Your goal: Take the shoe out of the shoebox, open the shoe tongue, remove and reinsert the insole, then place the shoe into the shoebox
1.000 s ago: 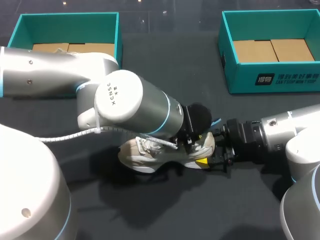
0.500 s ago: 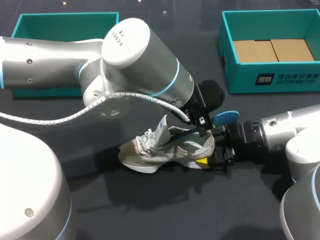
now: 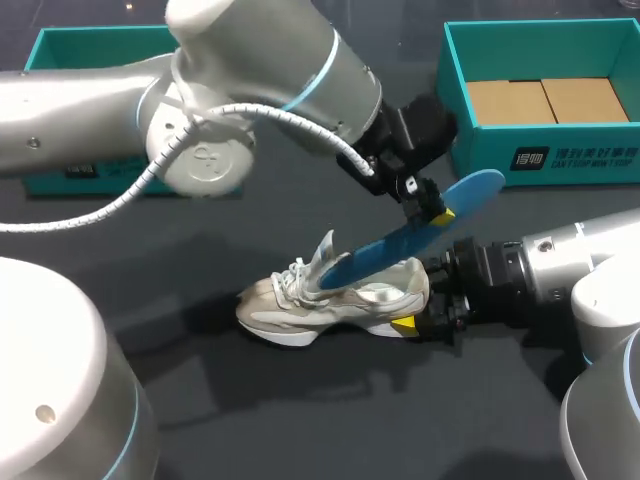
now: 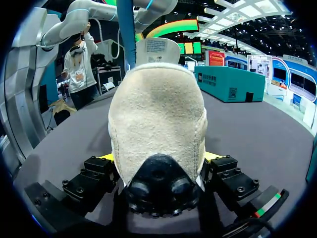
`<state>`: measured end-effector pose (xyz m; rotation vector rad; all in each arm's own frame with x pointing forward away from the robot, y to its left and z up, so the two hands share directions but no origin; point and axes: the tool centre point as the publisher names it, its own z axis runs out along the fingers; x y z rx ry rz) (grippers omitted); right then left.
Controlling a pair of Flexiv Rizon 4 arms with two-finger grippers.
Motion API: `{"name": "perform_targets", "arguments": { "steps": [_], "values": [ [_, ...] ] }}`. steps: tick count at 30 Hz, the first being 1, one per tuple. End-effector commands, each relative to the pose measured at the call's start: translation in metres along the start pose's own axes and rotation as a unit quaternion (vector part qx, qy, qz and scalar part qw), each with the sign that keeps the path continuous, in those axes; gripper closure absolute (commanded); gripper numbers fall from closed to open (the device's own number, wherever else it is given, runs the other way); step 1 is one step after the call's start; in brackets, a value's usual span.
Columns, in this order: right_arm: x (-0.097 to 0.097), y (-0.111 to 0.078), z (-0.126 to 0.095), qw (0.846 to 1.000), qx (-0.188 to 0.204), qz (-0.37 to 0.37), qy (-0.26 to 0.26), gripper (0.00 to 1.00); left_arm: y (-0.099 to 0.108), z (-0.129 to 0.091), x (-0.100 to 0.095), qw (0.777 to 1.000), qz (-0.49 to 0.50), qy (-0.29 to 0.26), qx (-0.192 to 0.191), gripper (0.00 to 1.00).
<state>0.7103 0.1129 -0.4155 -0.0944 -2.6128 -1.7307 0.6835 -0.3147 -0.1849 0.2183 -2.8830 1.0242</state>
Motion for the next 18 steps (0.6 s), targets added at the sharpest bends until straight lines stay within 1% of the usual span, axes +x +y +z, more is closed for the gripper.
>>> {"name": "perform_targets", "arguments": {
  "steps": [1, 11, 12, 13, 15, 18],
  "values": [
    [0.001, -0.001, 0.002, 1.000, 0.002, 0.000, 0.000, 1.00, 0.004, -0.014, 0.000, 1.000, 0.000, 0.000, -0.001, 1.00],
    [0.001, -0.001, 0.002, 1.000, 0.002, 0.000, 0.000, 1.00, 0.004, -0.014, 0.000, 1.000, 0.000, 0.000, -0.001, 1.00],
    [0.001, -0.001, 0.002, 1.000, 0.002, 0.000, 0.000, 1.00, 0.011, -0.016, -0.002, 0.999, -0.018, 0.022, 0.017, 1.00],
    [0.001, -0.001, 0.002, 1.000, 0.002, 0.000, 0.000, 1.00, 0.014, -0.023, -0.002, 0.998, -0.027, 0.033, 0.044, 1.00],
    [0.001, -0.001, 0.002, 1.000, 0.002, 0.000, 0.000, 1.00, 0.009, -0.041, -0.002, 0.995, -0.036, 0.040, 0.087, 1.00],
    [0.001, -0.001, 0.002, 1.000, 0.002, 0.000, 0.000, 1.00, -0.002, -0.071, 0.001, 0.990, -0.038, 0.035, 0.134, 1.00]
  ]
}}
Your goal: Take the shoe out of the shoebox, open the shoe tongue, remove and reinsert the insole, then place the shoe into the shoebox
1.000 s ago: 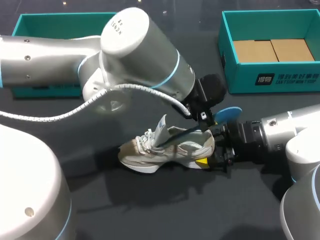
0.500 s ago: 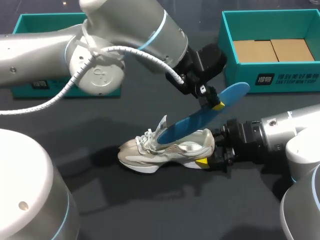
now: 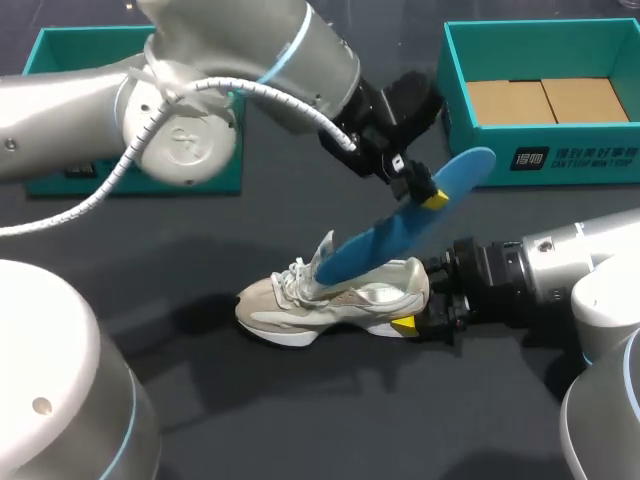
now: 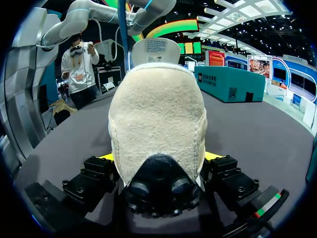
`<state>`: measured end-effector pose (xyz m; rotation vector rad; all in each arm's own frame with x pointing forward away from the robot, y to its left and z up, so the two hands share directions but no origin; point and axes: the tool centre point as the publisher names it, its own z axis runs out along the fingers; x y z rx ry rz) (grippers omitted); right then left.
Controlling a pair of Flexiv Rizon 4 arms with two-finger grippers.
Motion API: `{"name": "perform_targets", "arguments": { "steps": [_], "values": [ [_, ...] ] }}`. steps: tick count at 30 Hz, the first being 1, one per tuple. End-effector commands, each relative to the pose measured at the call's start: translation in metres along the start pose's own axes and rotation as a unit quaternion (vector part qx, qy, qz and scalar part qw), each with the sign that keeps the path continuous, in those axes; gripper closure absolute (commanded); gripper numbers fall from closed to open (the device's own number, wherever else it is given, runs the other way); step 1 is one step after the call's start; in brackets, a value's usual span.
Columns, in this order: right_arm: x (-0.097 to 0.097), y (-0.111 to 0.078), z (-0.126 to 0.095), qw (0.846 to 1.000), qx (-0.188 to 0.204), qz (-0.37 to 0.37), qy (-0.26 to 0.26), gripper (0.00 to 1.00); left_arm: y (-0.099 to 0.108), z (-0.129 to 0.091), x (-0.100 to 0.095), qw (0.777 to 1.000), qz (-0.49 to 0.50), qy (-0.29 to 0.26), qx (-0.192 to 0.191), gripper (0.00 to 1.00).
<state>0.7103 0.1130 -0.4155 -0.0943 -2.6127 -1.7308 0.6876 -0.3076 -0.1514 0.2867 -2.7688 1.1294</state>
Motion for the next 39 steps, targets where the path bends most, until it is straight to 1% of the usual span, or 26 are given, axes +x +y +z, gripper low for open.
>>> {"name": "perform_targets", "arguments": {
  "steps": [1, 4, 5, 7, 20, 21, 22, 23, 26, 29, 30, 32, 39],
  "values": [
    [0.001, -0.001, 0.001, 1.000, 0.002, 0.000, 0.000, 1.00, 0.007, -0.050, 0.008, 0.995, -0.001, 0.006, 0.101, 1.00],
    [0.001, -0.001, 0.001, 1.000, 0.002, 0.000, 0.000, 1.00, -0.004, -0.076, 0.020, 0.991, -0.002, 0.002, 0.135, 1.00],
    [0.001, -0.001, 0.001, 1.000, 0.002, 0.000, 0.000, 1.00, -0.007, -0.082, 0.024, 0.990, -0.004, 0.011, 0.143, 1.00],
    [0.001, -0.001, 0.001, 1.000, 0.002, 0.000, 0.000, 1.00, -0.021, -0.102, 0.031, 0.985, -0.006, 0.031, 0.169, 1.00],
    [0.001, -0.001, 0.001, 1.000, 0.002, 0.000, 0.000, 1.00, -0.021, -0.102, 0.031, 0.985, -0.006, 0.031, 0.169, 1.00],
    [0.001, -0.001, 0.001, 1.000, 0.002, 0.000, 0.000, 1.00, -0.017, -0.107, 0.026, 0.983, -0.015, 0.036, 0.181, 1.00],
    [0.001, -0.001, 0.001, 1.000, 0.002, 0.000, 0.000, 1.00, -0.014, -0.114, 0.025, 0.980, -0.020, 0.041, 0.196, 1.00],
    [0.001, -0.001, 0.001, 1.000, 0.002, 0.000, 0.000, 1.00, -0.015, -0.123, 0.026, 0.975, -0.027, 0.059, 0.211, 1.00],
    [0.001, -0.001, 0.001, 1.000, 0.002, 0.000, 0.000, 1.00, -0.021, -0.148, 0.034, 0.966, -0.034, 0.073, 0.246, 1.00],
    [0.001, -0.001, 0.001, 1.000, 0.002, 0.000, 0.000, 1.00, -0.036, -0.174, 0.048, 0.957, -0.030, 0.096, 0.272, 1.00],
    [0.001, -0.001, 0.001, 1.000, 0.002, 0.000, 0.000, 1.00, -0.044, -0.188, 0.058, 0.954, -0.020, 0.101, 0.280, 1.00],
    [0.001, -0.001, 0.001, 1.000, 0.002, 0.000, 0.000, 1.00, -0.053, -0.212, 0.076, 0.950, -0.008, 0.105, 0.294, 1.00],
    [0.001, -0.001, 0.001, 1.000, 0.002, 0.000, 0.000, 1.00, -0.053, -0.212, 0.076, 0.950, -0.008, 0.105, 0.294, 1.00]
  ]
}}
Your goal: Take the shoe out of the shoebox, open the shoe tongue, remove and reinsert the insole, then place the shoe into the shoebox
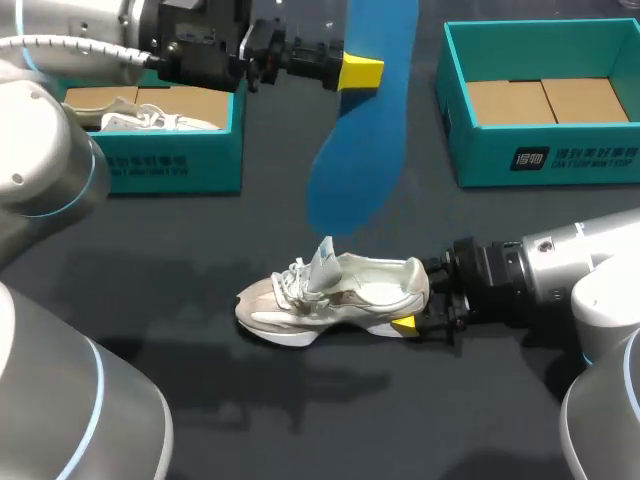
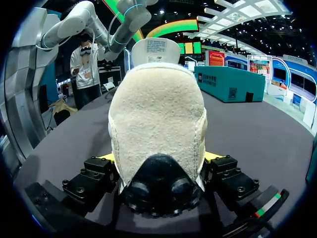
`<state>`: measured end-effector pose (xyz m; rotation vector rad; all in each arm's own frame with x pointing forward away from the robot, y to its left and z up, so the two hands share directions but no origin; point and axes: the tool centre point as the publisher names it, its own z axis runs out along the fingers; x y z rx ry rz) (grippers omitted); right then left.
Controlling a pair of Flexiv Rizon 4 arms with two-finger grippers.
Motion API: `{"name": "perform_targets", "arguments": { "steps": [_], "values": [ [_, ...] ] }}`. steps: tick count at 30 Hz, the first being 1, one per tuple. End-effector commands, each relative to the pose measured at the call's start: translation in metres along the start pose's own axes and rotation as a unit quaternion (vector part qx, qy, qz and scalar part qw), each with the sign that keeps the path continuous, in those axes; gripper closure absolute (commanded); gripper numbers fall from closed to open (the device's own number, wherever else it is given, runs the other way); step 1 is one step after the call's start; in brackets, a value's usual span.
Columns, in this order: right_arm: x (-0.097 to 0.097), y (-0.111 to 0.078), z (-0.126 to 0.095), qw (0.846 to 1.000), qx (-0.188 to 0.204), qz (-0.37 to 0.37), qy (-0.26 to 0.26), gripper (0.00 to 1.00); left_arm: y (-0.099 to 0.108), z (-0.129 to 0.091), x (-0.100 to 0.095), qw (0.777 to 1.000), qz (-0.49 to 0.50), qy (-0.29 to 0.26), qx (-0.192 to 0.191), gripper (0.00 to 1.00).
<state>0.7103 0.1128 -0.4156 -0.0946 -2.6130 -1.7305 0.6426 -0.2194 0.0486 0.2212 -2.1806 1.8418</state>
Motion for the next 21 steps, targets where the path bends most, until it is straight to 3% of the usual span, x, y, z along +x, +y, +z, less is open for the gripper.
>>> {"name": "perform_targets", "arguments": {
  "steps": [1, 5, 7, 13, 18, 21],
  "values": [
    [0.001, -0.001, 0.002, 1.000, 0.001, 0.000, 0.000, 1.00, 0.002, -0.014, 0.006, 1.000, 0.000, -0.003, -0.001, 1.00],
    [0.001, -0.001, 0.002, 1.000, 0.001, 0.000, 0.000, 1.00, 0.002, -0.014, 0.006, 1.000, 0.000, -0.003, -0.001, 1.00],
    [0.001, -0.001, 0.002, 1.000, 0.001, 0.000, 0.000, 1.00, 0.003, -0.021, 0.014, 1.000, -0.006, -0.009, 0.020, 1.00],
    [0.001, -0.001, 0.002, 1.000, 0.001, 0.000, 0.000, 1.00, -0.019, -0.039, 0.038, 0.997, -0.013, -0.020, 0.068, 1.00],
    [0.001, -0.001, 0.002, 1.000, 0.001, 0.000, 0.000, 1.00, -0.029, -0.056, 0.057, 0.997, -0.006, -0.016, 0.081, 1.00],
    [0.001, -0.001, 0.002, 1.000, 0.001, 0.000, 0.000, 1.00, -0.028, -0.061, 0.058, 0.997, -0.012, -0.017, 0.079, 1.00]
  ]
}}
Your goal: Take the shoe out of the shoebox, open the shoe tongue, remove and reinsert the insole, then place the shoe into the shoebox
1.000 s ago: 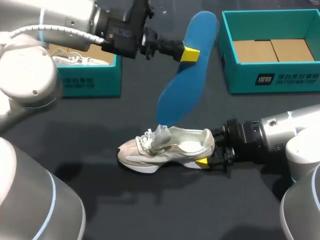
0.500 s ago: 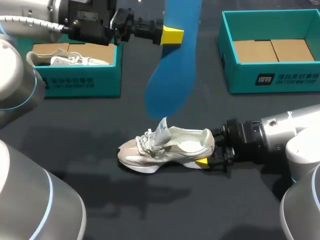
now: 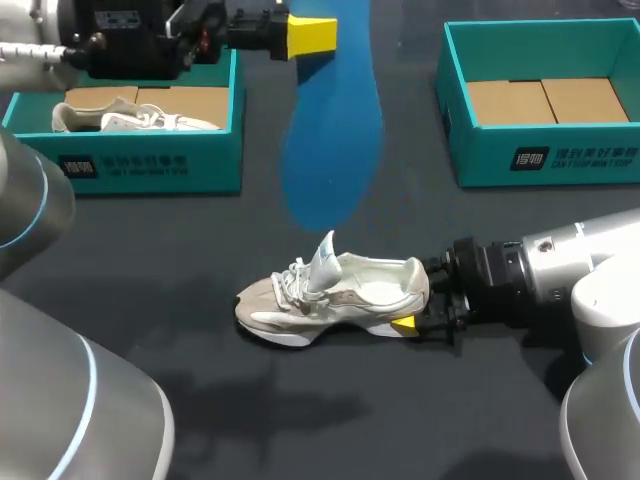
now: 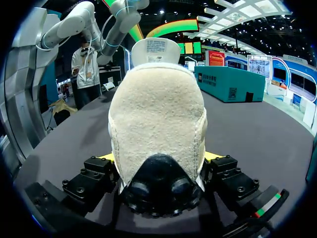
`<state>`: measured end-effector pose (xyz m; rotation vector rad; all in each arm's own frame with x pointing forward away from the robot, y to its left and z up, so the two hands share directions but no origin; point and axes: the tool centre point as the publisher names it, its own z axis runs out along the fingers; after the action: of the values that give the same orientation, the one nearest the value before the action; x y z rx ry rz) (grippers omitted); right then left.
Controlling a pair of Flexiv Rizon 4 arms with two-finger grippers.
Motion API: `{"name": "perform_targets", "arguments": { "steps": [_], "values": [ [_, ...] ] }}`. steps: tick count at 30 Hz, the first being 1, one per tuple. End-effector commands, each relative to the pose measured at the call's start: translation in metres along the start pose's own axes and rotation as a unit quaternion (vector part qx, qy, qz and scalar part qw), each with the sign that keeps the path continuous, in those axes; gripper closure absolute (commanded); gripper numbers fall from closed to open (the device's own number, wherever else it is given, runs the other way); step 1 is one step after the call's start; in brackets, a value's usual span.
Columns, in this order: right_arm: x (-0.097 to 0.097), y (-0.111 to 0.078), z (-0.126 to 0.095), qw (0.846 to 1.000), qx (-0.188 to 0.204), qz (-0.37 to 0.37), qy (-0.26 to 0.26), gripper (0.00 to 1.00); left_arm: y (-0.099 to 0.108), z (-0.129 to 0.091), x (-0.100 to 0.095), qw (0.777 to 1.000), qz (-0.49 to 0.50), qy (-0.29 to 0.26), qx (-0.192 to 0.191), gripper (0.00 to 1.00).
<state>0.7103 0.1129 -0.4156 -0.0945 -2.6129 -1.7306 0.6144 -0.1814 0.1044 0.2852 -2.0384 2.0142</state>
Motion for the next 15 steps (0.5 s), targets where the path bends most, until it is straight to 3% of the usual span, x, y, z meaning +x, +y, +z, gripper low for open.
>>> {"name": "perform_targets", "arguments": {
  "steps": [1, 15],
  "values": [
    [0.001, -0.001, 0.002, 1.000, 0.001, 0.000, 0.000, 1.00, 0.008, -0.022, 0.010, 1.000, -0.012, -0.008, -0.003, 1.00],
    [0.001, -0.001, 0.002, 1.000, 0.001, 0.000, 0.000, 1.00, 0.043, -0.028, 0.012, 0.999, -0.049, 0.006, -0.012, 1.00]
  ]
}}
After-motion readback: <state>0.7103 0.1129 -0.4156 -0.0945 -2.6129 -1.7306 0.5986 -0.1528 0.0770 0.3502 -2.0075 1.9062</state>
